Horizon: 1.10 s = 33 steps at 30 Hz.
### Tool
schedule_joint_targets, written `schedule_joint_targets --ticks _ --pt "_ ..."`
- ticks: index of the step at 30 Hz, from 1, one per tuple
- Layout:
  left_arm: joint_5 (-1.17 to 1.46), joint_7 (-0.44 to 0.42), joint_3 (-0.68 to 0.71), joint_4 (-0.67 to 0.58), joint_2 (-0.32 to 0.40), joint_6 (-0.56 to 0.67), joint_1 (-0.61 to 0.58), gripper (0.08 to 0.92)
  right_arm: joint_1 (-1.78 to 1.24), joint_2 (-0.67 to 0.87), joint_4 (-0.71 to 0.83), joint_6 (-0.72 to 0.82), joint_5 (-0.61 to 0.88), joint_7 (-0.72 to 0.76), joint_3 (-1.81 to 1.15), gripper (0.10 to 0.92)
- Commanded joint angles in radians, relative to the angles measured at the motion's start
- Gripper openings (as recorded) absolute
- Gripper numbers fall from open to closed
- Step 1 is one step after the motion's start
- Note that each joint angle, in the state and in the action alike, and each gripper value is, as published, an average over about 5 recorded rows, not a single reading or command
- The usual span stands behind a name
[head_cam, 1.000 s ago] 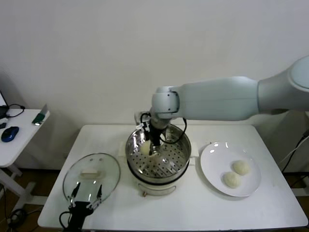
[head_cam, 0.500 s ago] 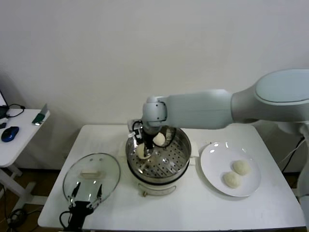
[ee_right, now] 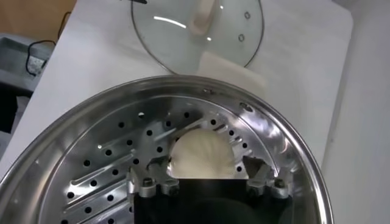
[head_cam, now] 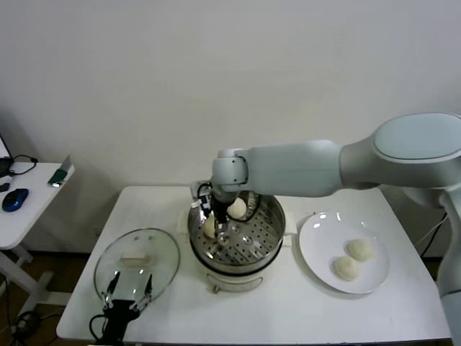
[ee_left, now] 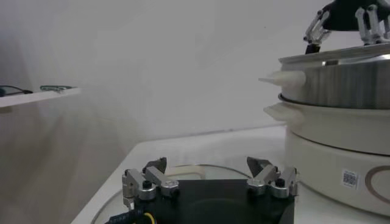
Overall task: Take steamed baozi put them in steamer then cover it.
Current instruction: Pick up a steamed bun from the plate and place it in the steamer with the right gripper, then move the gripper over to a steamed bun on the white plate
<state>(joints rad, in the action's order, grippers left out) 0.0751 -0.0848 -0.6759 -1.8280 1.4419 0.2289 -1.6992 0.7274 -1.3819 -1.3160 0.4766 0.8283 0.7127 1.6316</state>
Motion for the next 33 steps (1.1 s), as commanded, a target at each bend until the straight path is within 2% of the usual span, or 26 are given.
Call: schedule_joint_targets --ticks 1,7,11,17,24,33 --pt "-0.005 -0.001 0.004 -0.002 0.003 -0.002 -0.001 0.823 0.163 0.138 -0.069 -0.094 -0.005 0.121 0.021 0.822" --pt "-0.010 -0.001 0.010 -0.002 -0.001 -0.004 0.001 0.823 0.329 0.404 -0.200 -0.181 -0.030 0.271 0.109 0.823" --pt "-0.006 -0.001 0.007 0.003 -0.005 -0.003 0.002 0.823 0.398 0.603 -0.286 -0.227 -0.152 0.328 0.174 0.823" --pt "-0.009 -0.002 0.006 0.002 -0.008 -0.004 0.006 0.823 0.443 0.833 -0.341 -0.252 -0.299 0.329 0.325 0.823" --pt "-0.015 -0.002 0.007 -0.002 -0.008 -0.001 0.004 0.823 0.274 0.965 -0.333 -0.251 -0.473 0.303 0.337 0.823" --pt "-0.015 -0.002 0.000 -0.006 -0.004 0.002 -0.005 0.823 -0.159 0.990 -0.277 -0.202 -0.572 0.261 0.014 0.823"
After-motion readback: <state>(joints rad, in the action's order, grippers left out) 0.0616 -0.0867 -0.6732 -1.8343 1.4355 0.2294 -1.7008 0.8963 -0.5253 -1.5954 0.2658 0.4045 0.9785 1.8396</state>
